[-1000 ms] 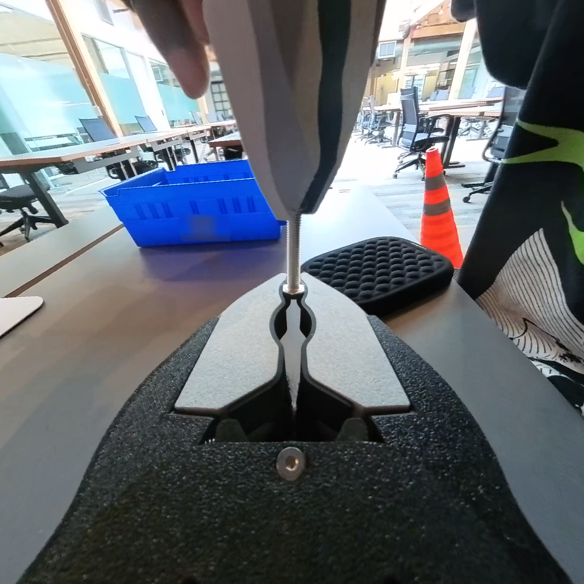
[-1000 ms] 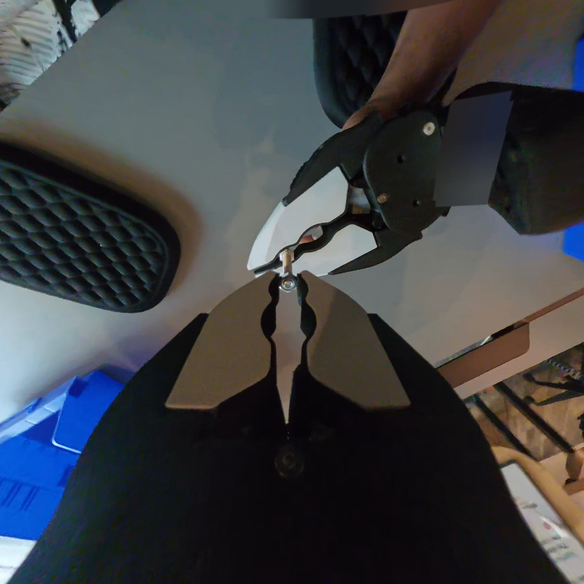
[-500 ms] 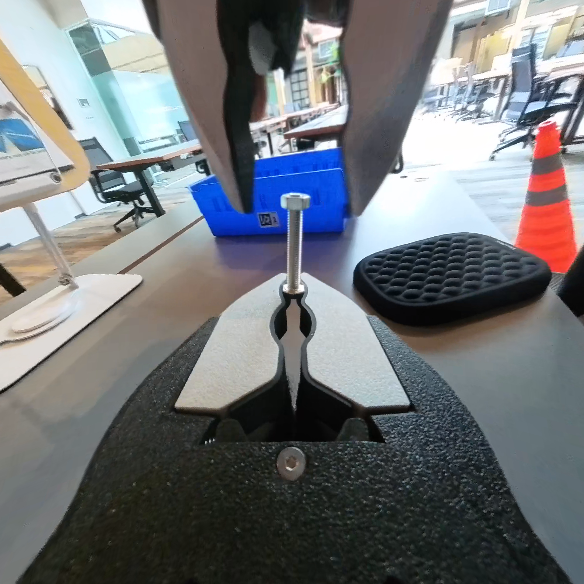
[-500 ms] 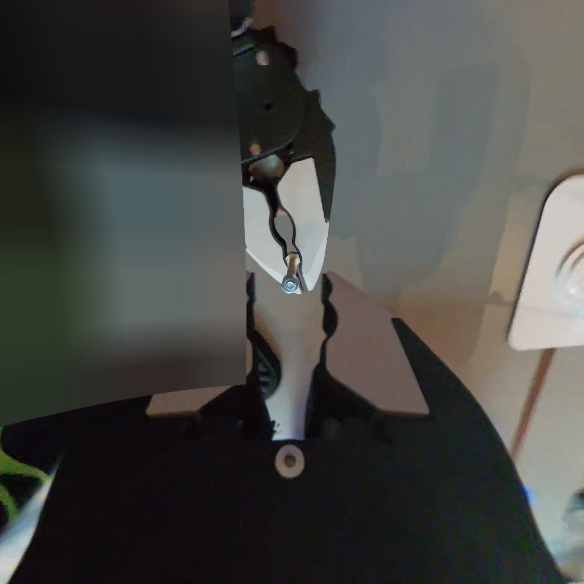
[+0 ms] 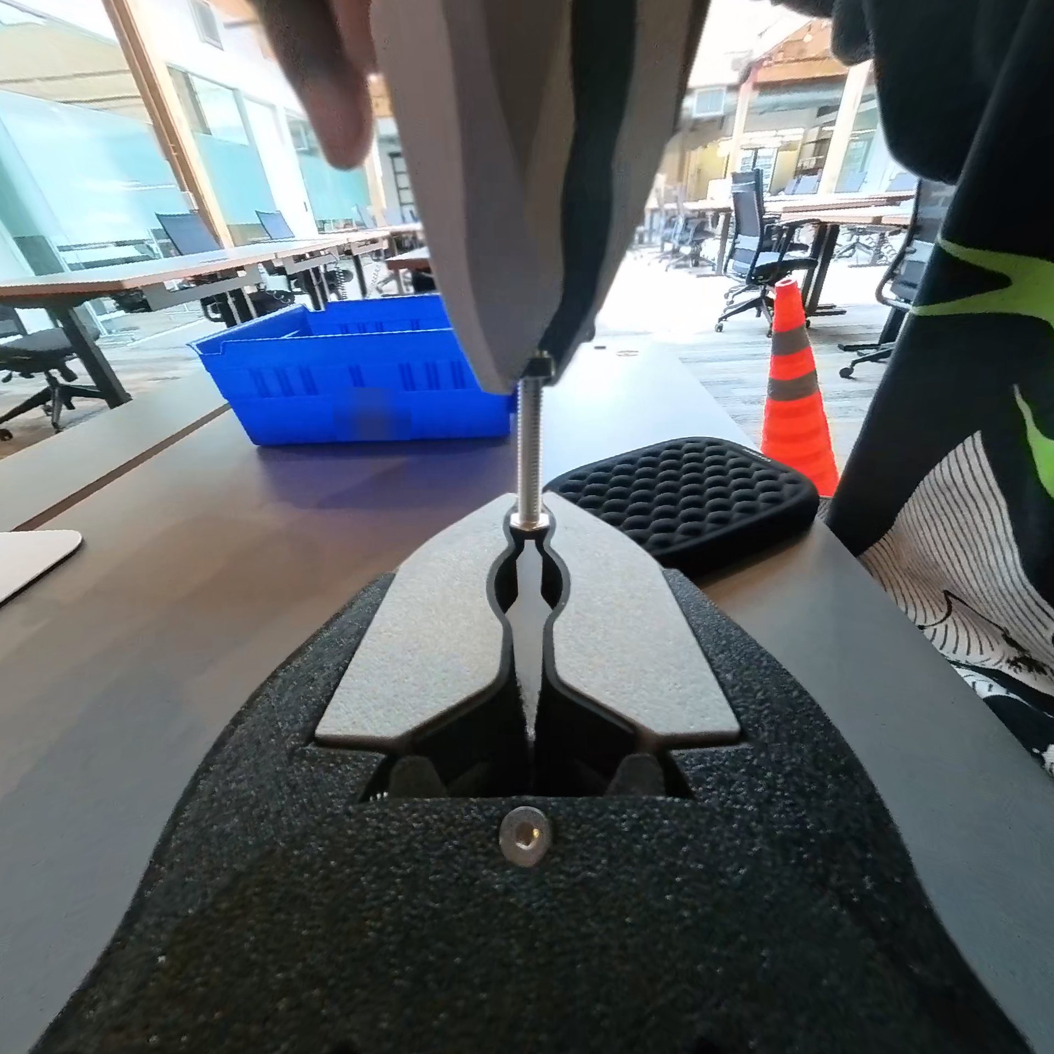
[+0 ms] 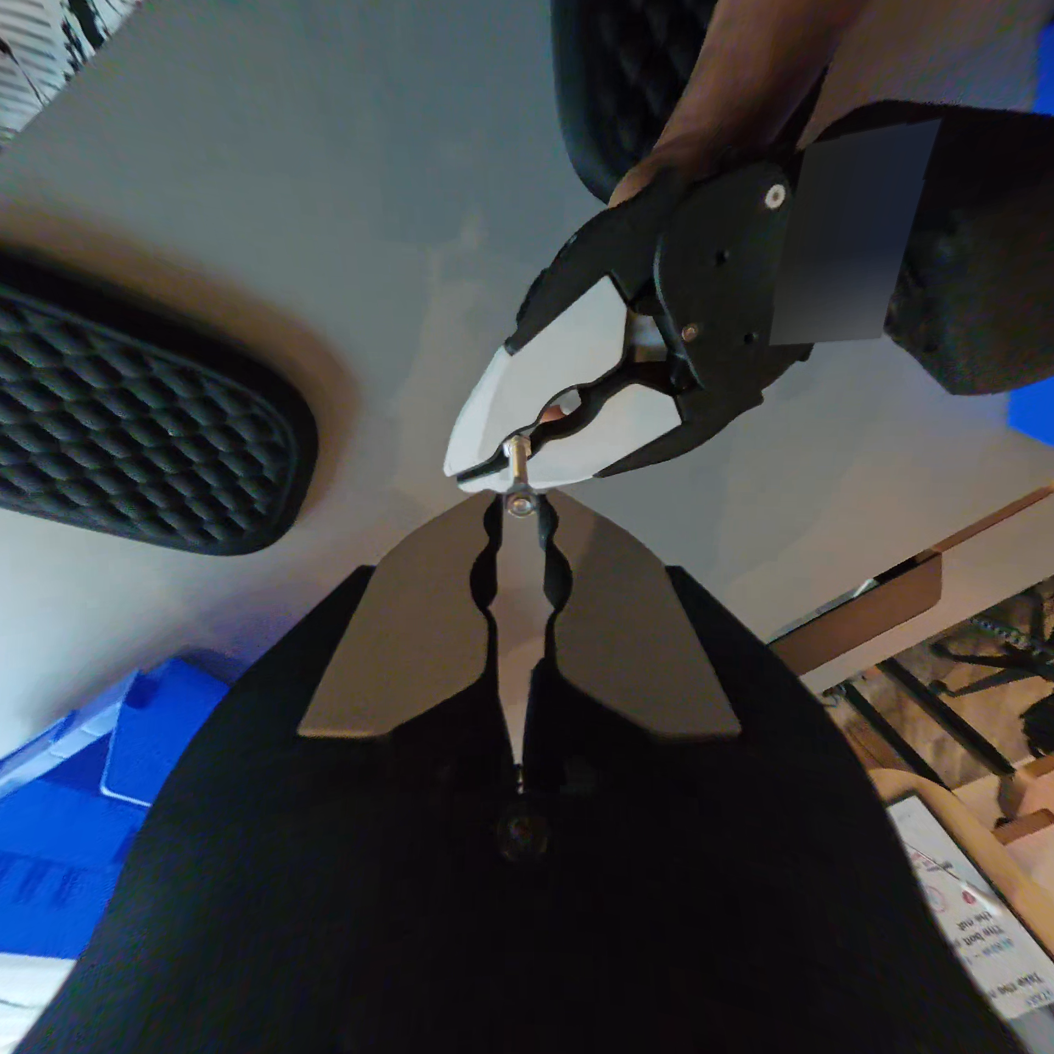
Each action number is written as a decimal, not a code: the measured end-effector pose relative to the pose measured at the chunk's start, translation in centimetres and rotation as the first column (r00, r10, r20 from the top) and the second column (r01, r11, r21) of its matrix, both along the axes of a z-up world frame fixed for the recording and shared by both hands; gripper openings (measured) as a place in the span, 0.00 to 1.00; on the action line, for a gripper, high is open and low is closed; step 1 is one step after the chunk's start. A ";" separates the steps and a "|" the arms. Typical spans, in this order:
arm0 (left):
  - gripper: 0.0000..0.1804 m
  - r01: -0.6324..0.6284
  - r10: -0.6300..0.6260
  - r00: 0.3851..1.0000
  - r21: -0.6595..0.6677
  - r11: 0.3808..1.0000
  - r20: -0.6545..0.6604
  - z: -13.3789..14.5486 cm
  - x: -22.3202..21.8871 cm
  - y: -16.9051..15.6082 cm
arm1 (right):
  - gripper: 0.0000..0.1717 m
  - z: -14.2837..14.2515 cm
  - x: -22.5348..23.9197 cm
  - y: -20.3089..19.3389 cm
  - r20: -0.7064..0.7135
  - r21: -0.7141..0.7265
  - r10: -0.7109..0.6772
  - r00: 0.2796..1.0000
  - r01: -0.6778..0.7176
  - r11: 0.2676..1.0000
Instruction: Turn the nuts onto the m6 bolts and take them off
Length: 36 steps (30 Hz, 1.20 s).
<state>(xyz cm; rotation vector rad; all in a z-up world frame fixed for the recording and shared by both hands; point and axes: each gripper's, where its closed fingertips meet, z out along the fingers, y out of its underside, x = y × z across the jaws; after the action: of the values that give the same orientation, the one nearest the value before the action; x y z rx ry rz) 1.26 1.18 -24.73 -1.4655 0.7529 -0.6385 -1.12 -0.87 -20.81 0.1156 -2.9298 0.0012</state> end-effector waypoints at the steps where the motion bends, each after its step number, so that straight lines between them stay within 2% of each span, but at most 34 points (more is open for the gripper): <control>1: 0.01 0.004 -0.004 1.000 -0.002 1.000 -0.002 -0.1 0.1 0.0 | 0.06 -0.1 -0.1 0.1 -0.007 0.000 -0.003 1.000 0.003 1.000; 4: 0.01 -0.017 0.017 1.000 0.001 1.000 -0.002 -0.1 -0.2 0.2 | 0.06 0.0 -0.4 0.3 -0.017 -0.020 -0.111 0.994 0.111 0.994; 7: 0.01 -0.075 0.075 0.997 0.021 0.997 -0.006 0.2 -0.9 0.6 | 0.06 0.1 -0.8 0.5 -0.028 -0.075 -0.333 0.942 0.331 0.941; 8: 0.01 -0.102 0.102 0.995 0.027 0.994 -0.014 0.2 -1.2 0.9 | 0.06 0.1 -1.0 0.6 -0.027 -0.097 -0.443 0.896 0.439 0.893; 9: 0.01 -0.134 0.135 0.991 0.029 0.990 -0.020 0.2 -1.5 1.1 | 0.06 0.1 -1.2 0.9 -0.021 -0.121 -0.580 0.815 0.573 0.810; 11: 0.01 -0.180 0.181 0.983 0.027 0.983 -0.036 0.0 -2.1 1.6 | 0.06 -0.2 -1.0 1.3 0.035 -0.158 -0.810 0.585 0.804 0.574; 12: 0.01 -0.187 0.188 0.981 0.031 0.982 -0.049 -0.1 -2.1 1.6 | 0.06 -0.3 -0.8 1.1 0.071 -0.180 -0.851 0.520 0.846 0.502; 14: 0.01 -0.188 0.191 0.979 0.043 0.981 -0.074 -0.3 -1.8 1.5 | 0.06 -0.4 -0.5 1.0 0.091 -0.186 -0.870 0.485 0.867 0.463; 17: 0.01 -0.180 0.183 0.981 0.045 0.983 -0.072 -0.2 -1.7 1.4 | 0.06 -0.3 -0.5 0.9 0.074 -0.193 -0.864 0.498 0.857 0.478; 19: 0.01 -0.172 0.174 0.983 0.040 0.984 -0.065 -0.1 -1.7 1.4 | 0.14 -0.2 -0.5 0.5 0.083 -0.189 -0.835 0.545 0.831 0.523; 20: 0.01 -0.164 0.166 0.984 0.034 0.986 -0.060 -0.1 -1.6 1.4 | 0.17 0.1 -0.7 0.6 0.062 -0.190 -0.805 0.590 0.799 0.571; 22: 0.01 -0.146 0.147 0.988 0.026 0.989 -0.046 -0.1 -1.5 1.2 | 0.23 0.8 -1.1 1.1 -0.026 -0.158 -0.678 0.735 0.666 0.729; 24: 0.01 -0.121 0.122 0.992 0.019 0.992 -0.031 0.0 -1.2 1.0 | 0.22 1.7 -1.2 1.3 -0.111 -0.096 -0.471 0.875 0.463 0.881; 26: 0.01 -0.107 0.107 0.994 0.014 0.994 -0.031 -0.1 -1.1 0.9 | 0.21 1.9 -0.4 1.0 -0.119 -0.017 -0.247 0.962 0.247 0.969; 27: 0.01 -0.099 0.100 0.995 0.011 0.995 -0.030 -0.1 -1.0 0.9 | 0.19 1.9 -0.1 0.8 -0.115 0.009 -0.159 0.980 0.161 0.987; 29: 0.01 -0.088 0.088 0.996 0.009 0.996 -0.025 -0.1 -0.9 0.8 | 0.18 1.5 0.4 0.5 -0.089 0.042 -0.069 0.994 0.073 0.996; 33: 0.01 -0.067 0.067 0.998 0.010 0.998 -0.015 0.0 -0.7 0.6 | 0.17 0.4 0.2 0.6 -0.071 0.096 0.011 0.997 -0.004 0.995; 36: 0.01 -0.049 0.049 0.999 0.009 0.999 -0.015 0.0 -0.4 0.4 | 0.12 -0.2 -0.1 0.7 -0.087 0.114 0.045 0.995 -0.035 0.993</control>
<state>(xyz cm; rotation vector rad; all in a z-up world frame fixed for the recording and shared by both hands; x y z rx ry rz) 0.81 1.55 -24.71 -1.4776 0.7283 -0.5868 -1.21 -0.20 -20.97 0.1871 -2.8368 -0.1587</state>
